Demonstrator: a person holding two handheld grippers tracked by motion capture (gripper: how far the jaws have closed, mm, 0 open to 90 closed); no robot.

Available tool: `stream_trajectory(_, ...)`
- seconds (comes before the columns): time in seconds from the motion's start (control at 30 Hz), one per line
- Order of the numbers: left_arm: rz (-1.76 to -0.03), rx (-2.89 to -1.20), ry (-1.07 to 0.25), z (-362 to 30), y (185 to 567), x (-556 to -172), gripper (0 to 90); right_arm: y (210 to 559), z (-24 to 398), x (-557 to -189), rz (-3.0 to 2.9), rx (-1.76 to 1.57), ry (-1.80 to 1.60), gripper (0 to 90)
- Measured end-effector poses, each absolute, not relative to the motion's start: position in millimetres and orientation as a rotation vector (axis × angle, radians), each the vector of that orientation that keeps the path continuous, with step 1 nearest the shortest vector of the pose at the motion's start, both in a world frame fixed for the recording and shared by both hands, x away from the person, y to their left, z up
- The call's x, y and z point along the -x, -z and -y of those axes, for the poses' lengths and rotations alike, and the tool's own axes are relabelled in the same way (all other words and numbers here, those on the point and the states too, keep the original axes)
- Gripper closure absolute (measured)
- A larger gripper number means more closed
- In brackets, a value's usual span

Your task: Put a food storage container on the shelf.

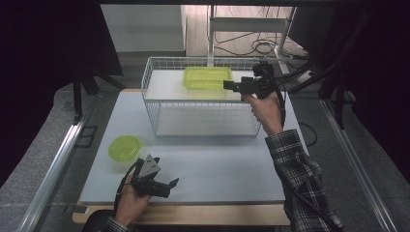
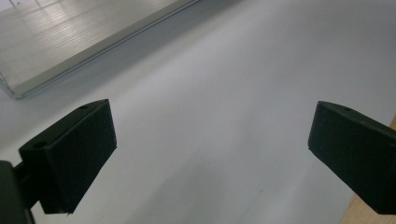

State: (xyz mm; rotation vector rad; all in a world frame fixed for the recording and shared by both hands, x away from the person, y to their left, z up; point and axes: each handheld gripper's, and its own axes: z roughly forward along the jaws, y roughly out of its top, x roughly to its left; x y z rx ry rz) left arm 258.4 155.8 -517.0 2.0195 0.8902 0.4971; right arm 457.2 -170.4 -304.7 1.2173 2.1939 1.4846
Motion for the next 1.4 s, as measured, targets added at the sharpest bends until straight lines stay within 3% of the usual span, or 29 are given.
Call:
stream_trajectory(0.93,-0.901,-2.036,-0.503,-156,516,-258,0.7,325,180,-409,-2.294,-0.982,-1.387,3.1)
stream_trajectory(1.4,-0.928,-2.021,-0.481,-159,515,-259,0.8,354,192,-385,-2.308,-0.943,-1.352,0.0)
